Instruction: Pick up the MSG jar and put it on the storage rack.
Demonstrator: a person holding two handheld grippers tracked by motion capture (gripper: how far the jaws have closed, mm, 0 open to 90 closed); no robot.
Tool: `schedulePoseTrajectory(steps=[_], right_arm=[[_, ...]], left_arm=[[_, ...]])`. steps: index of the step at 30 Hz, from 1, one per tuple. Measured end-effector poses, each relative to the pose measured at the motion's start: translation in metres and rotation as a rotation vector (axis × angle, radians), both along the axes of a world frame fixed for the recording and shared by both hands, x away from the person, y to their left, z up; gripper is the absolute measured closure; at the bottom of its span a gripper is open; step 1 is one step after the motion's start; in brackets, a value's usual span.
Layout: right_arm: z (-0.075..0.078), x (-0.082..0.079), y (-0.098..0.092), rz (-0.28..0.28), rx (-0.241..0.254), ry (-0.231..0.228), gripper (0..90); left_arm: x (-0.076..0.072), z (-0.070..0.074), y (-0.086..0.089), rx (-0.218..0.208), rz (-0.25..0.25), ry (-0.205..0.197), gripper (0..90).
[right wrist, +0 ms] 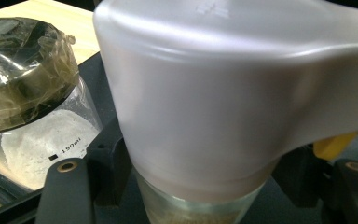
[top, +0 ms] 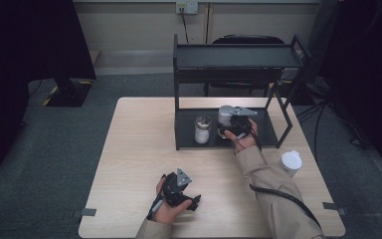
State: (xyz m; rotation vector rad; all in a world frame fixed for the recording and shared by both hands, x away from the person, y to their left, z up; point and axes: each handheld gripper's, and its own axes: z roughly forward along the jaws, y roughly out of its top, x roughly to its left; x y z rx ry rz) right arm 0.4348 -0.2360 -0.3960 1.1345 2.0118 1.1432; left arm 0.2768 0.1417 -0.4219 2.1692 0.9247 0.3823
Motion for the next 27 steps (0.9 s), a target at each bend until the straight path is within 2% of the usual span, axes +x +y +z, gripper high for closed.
schedulePoseTrajectory(steps=[10,22,27], right_arm=[[0.001,-0.001,-0.002,-0.020,0.025,0.028,30.5],[0.007,0.000,0.000,-0.021,0.010,0.050,29.8],[0.010,0.002,0.002,-0.026,0.006,0.067,26.4]], left_arm=[[0.000,0.000,0.000,0.000,0.000,0.000,0.0],[0.000,0.000,0.000,0.000,0.000,0.000,0.0],[0.000,0.000,0.000,0.000,0.000,0.000,0.0]])
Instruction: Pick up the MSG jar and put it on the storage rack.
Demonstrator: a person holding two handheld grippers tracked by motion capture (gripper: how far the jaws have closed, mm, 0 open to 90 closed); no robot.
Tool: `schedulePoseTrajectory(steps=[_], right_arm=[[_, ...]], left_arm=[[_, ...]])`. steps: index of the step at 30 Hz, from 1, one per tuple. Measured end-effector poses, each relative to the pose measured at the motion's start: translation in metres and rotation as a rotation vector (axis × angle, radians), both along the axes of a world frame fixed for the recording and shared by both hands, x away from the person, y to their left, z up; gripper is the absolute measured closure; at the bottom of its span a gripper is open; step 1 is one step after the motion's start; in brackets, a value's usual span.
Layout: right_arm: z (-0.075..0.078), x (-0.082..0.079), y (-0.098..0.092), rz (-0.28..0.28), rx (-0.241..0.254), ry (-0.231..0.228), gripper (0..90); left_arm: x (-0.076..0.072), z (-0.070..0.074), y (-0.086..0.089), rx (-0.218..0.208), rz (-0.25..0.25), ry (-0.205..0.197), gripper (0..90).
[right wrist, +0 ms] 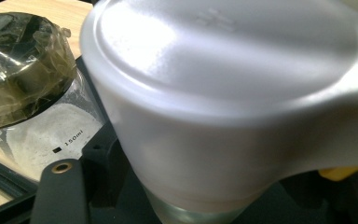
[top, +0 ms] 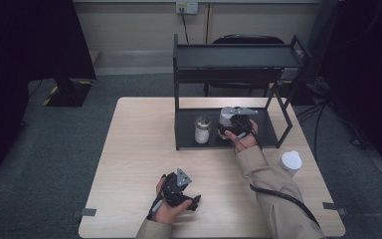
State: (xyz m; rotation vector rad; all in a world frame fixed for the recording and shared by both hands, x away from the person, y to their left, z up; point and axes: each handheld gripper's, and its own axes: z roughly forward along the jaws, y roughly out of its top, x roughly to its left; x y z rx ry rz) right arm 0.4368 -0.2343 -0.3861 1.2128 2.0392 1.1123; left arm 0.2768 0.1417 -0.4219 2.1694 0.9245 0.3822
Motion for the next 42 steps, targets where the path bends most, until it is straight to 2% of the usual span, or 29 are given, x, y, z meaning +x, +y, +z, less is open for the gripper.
schedulePoseTrajectory(steps=[3,8,12,21,24,26,28,32,42], right_arm=[[0.001,0.000,0.001,-0.006,0.008,0.010,25.3],[0.002,0.000,0.002,-0.021,0.021,0.024,18.0],[0.004,-0.001,0.000,-0.014,0.017,0.023,15.7],[0.009,-0.011,-0.005,-0.011,0.039,0.027,10.4],[0.010,-0.014,-0.006,0.000,0.039,0.037,9.2],[0.010,-0.015,-0.008,0.007,0.062,0.048,7.8],[0.012,-0.018,-0.008,0.004,0.056,0.053,7.4],[0.012,-0.022,-0.013,0.019,0.077,0.071,5.6],[0.010,-0.032,-0.020,0.057,0.107,0.084,2.5]], left_arm=[[0.000,0.000,0.000,0.000,0.000,0.000,0.0],[0.000,0.000,0.000,0.000,0.000,0.000,0.0],[0.000,0.000,0.000,-0.001,0.001,0.000,0.0],[0.000,0.000,0.000,0.000,0.001,0.000,0.0],[0.000,0.000,0.000,0.000,0.000,0.000,0.0],[0.000,0.000,0.000,0.000,0.000,0.000,0.0],[0.000,0.000,0.000,0.000,0.000,0.000,0.0],[0.000,0.000,0.000,0.000,0.000,0.000,0.0],[0.000,0.000,0.000,0.000,0.001,0.000,0.0]])
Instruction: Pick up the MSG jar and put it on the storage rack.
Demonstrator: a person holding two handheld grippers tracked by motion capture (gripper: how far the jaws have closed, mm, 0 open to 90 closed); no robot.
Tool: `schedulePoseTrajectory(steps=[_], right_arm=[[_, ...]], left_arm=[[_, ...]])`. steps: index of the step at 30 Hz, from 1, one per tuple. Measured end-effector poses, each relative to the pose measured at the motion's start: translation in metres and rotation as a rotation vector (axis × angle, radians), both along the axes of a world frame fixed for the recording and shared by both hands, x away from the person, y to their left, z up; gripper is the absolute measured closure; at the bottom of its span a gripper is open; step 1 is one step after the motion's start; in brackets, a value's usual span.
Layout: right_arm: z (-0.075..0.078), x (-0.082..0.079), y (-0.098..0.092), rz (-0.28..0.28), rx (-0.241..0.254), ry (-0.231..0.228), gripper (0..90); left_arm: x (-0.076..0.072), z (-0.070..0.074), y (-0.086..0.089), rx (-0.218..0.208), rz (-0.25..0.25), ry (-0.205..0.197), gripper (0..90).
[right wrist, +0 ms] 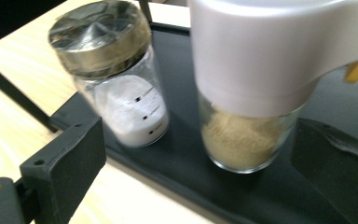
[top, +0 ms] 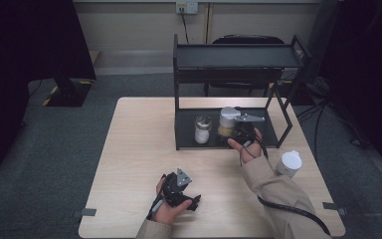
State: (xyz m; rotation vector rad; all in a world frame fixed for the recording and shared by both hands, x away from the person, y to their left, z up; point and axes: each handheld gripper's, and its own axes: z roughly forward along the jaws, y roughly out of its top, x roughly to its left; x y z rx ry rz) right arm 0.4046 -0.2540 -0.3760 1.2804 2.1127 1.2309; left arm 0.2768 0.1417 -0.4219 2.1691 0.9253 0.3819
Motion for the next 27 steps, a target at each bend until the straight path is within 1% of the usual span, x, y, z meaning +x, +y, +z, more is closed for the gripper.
schedulePoseTrajectory(steps=[3,7,9,11,14,17,20,22,24,27], right_arm=[[-0.001,-0.003,-0.001,0.017,0.002,0.005,2.1],[-0.004,-0.007,-0.003,0.022,0.012,0.015,1.4],[-0.006,-0.011,-0.005,0.028,0.019,0.014,1.4],[-0.007,-0.014,-0.007,0.033,0.016,0.011,1.3],[-0.008,-0.018,-0.010,0.035,0.022,0.020,1.3],[-0.010,-0.022,-0.013,0.051,0.016,0.014,1.3],[-0.012,-0.024,-0.016,0.059,0.024,0.029,1.3],[-0.014,-0.027,-0.016,0.066,0.010,0.022,1.3],[-0.015,-0.029,-0.018,0.079,0.014,0.025,1.3],[-0.016,-0.033,-0.018,0.097,0.006,0.022,1.3]], left_arm=[[0.000,0.000,0.000,0.000,0.000,0.000,0.0],[0.000,0.000,0.000,0.000,0.000,0.000,0.0],[0.000,0.000,0.000,0.000,0.000,0.000,0.0],[0.000,0.000,0.000,0.000,0.000,0.000,0.0],[0.000,0.000,0.000,0.001,0.000,0.000,0.0],[0.000,0.000,0.000,0.000,0.000,0.000,0.0],[0.000,0.000,0.000,0.000,0.000,0.000,0.0],[0.000,0.000,0.000,0.000,0.000,0.000,0.0],[0.000,0.000,0.000,0.000,0.000,0.000,0.0],[0.000,0.000,0.000,0.000,0.000,0.000,0.0]])
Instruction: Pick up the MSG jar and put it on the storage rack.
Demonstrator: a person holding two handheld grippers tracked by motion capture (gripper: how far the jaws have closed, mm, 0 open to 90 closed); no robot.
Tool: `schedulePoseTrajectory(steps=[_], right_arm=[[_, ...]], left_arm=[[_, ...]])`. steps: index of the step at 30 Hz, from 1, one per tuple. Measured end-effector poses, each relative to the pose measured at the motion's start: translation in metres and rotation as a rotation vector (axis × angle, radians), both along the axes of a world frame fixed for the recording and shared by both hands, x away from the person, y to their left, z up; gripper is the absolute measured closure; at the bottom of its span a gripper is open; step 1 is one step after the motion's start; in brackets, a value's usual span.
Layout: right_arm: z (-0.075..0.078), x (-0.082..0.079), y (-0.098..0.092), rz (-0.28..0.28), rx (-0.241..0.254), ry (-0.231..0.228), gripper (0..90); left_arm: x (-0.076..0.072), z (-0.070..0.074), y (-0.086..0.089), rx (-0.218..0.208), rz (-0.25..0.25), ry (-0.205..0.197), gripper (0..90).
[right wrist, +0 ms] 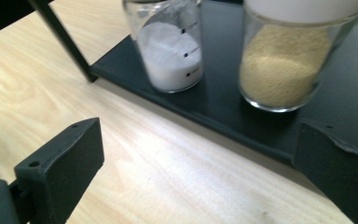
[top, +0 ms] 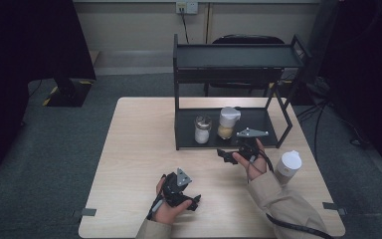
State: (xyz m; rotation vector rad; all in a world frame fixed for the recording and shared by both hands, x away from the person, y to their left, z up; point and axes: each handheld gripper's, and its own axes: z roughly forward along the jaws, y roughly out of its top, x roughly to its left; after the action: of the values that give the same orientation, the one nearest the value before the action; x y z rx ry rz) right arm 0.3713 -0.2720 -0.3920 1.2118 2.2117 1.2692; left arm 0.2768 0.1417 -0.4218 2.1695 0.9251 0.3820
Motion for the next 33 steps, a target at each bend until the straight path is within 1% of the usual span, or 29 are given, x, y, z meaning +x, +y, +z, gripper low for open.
schedulePoseTrajectory(steps=[3,5,8,14,16,18,21,23,26,28,33], right_arm=[[-0.001,-0.003,-0.002,0.014,0.014,0.007,1.3],[-0.002,-0.007,-0.002,0.032,0.008,-0.002,1.3],[-0.002,-0.011,-0.002,0.044,-0.002,-0.010,1.3],[-0.002,-0.018,-0.007,0.066,0.004,-0.003,1.3],[-0.002,-0.020,-0.008,0.088,-0.006,-0.004,1.3],[-0.003,-0.022,-0.011,0.110,0.000,0.001,1.4],[-0.003,-0.024,-0.013,0.117,-0.004,0.003,1.4],[-0.004,-0.030,-0.014,0.125,-0.015,-0.003,1.3],[-0.005,-0.033,-0.017,0.139,-0.010,0.007,1.4],[-0.006,-0.036,-0.019,0.153,-0.008,0.003,1.3],[-0.007,-0.042,-0.023,0.165,-0.012,0.005,1.3]], left_arm=[[0.000,0.000,0.000,0.000,0.000,0.000,0.0],[0.000,0.000,0.000,0.000,0.000,0.000,0.0],[0.000,0.000,0.000,0.000,0.001,0.000,0.0],[0.000,0.000,0.000,0.000,0.000,0.000,0.0],[0.000,0.000,0.000,0.000,0.000,0.000,0.0],[0.000,0.000,0.000,0.000,0.000,0.000,0.0],[0.000,0.000,0.000,0.000,0.000,0.000,0.0],[0.000,0.000,0.000,0.000,0.000,0.000,0.0],[0.000,0.000,0.000,0.000,0.000,0.000,0.0],[0.000,0.000,0.000,0.000,0.000,0.000,0.0],[0.000,0.000,0.000,0.000,0.000,0.000,0.0]])
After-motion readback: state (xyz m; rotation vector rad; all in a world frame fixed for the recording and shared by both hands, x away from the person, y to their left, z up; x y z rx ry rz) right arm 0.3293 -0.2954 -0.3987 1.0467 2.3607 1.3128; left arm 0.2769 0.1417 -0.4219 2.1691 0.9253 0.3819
